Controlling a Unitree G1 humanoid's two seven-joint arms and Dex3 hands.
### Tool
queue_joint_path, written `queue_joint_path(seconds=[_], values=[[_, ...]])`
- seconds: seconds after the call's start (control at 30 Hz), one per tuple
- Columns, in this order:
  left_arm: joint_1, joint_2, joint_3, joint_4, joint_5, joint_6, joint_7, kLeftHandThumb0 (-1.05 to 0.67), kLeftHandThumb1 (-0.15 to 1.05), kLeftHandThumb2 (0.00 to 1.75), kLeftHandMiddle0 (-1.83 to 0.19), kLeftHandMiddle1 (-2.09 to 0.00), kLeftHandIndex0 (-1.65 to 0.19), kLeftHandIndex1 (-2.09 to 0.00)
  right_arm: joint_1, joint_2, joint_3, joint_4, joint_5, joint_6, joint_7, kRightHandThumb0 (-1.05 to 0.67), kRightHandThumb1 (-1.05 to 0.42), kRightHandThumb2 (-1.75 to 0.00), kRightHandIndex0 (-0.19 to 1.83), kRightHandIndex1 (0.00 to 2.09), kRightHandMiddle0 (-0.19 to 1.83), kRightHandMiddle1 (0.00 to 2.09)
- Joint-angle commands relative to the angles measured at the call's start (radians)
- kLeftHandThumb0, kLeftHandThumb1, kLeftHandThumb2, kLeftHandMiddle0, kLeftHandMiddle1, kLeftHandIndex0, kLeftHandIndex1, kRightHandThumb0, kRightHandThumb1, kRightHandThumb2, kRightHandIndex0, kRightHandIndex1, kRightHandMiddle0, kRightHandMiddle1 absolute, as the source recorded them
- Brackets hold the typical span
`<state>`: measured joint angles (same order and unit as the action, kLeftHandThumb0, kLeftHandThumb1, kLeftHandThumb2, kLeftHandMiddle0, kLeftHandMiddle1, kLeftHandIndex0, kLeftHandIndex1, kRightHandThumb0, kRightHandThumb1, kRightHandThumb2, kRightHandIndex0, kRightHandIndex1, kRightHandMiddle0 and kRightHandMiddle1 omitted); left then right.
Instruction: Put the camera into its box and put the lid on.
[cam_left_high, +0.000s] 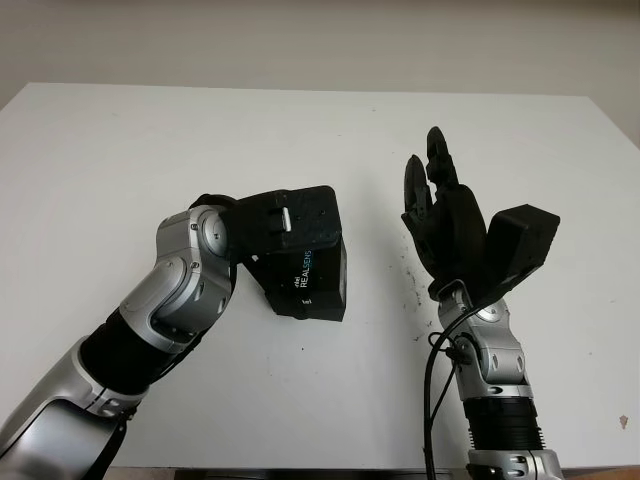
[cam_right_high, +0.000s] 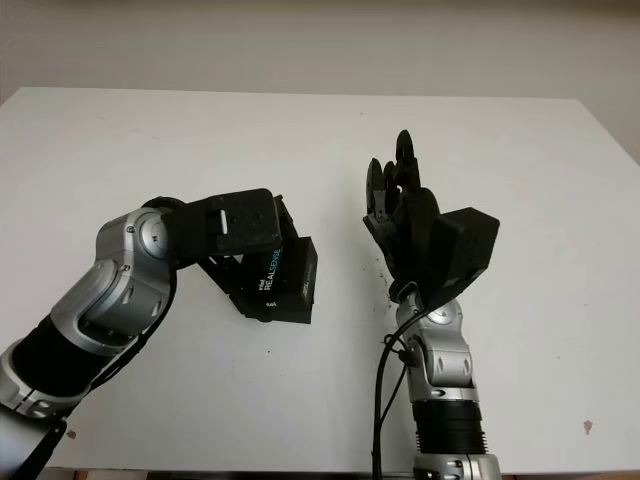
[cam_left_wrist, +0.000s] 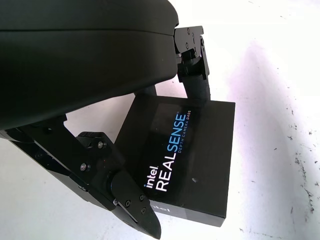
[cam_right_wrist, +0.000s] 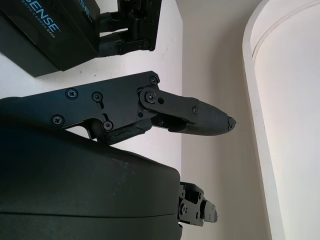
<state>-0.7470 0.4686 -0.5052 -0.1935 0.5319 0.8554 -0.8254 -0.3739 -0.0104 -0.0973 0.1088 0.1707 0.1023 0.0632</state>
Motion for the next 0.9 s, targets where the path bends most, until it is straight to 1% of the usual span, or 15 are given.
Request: queue_joint_path(seconds=[0.0, 0.17, 0.3, 0.5, 0.63, 0.7, 0.8, 0.87], values=[[-0.029, -0.019, -0.016, -0.014, -0.017, -0.006, -0.016, -0.18, 0.93, 0.06, -0.51, -1.59, -0.36, -1.60, -0.013, 0.003, 0.000, -0.001, 0.000, -0.016, 0.001, -0.60, -1.05, -0.55, -0.12, 0.06, -0.11, 0.08], [-0.028, -0.013, -0.025, -0.012, -0.010, -0.009, -0.013, -0.18, 0.93, 0.06, -0.50, -1.62, -0.37, -1.62, -0.010, 0.005, 0.004, 0.000, -0.003, -0.016, -0.003, -0.61, -1.05, -0.54, -0.12, 0.06, -0.11, 0.08], [-0.014, -0.006, -0.027, -0.010, -0.011, -0.054, -0.003, -0.18, 0.93, 0.05, -0.48, -1.64, -0.36, -1.62, -0.008, 0.007, 0.004, -0.001, -0.001, -0.013, -0.004, -0.59, -1.05, -0.55, -0.11, 0.06, -0.11, 0.08], [-0.021, -0.017, -0.030, 0.001, -0.004, -0.047, 0.007, -0.18, 0.93, 0.05, -0.43, -1.63, -0.33, -1.62, -0.007, 0.009, 0.004, -0.004, -0.001, -0.007, -0.009, -0.59, -1.05, -0.54, -0.11, 0.06, -0.10, 0.08], [-0.025, -0.022, -0.026, 0.007, -0.006, -0.051, 0.017, -0.18, 0.93, 0.05, -0.47, -1.71, -0.32, -1.63, -0.007, 0.008, 0.004, 0.003, 0.003, -0.019, 0.002, -0.60, -1.05, -0.54, -0.12, 0.06, -0.11, 0.07], [-0.025, -0.021, -0.027, 0.007, -0.004, -0.059, 0.022, -0.18, 0.93, 0.05, -0.43, -1.73, -0.29, -1.62, -0.007, 0.010, 0.002, 0.005, 0.002, -0.021, 0.001, -0.59, -1.05, -0.54, -0.11, 0.06, -0.10, 0.08], [-0.022, -0.020, -0.028, 0.011, -0.002, -0.076, 0.031, -0.17, 0.93, 0.05, -0.49, -1.78, -0.30, -1.64, -0.008, 0.011, 0.001, 0.009, 0.003, -0.024, 0.001, -0.59, -1.05, -0.54, -0.11, 0.06, -0.10, 0.08], [-0.022, -0.017, -0.032, 0.018, 0.001, -0.086, 0.031, -0.18, 0.93, 0.05, -0.45, -1.79, -0.31, -1.66, -0.009, 0.013, 0.001, 0.010, 0.003, -0.023, 0.000, -0.59, -1.05, -0.54, -0.11, 0.06, -0.10, 0.07]])
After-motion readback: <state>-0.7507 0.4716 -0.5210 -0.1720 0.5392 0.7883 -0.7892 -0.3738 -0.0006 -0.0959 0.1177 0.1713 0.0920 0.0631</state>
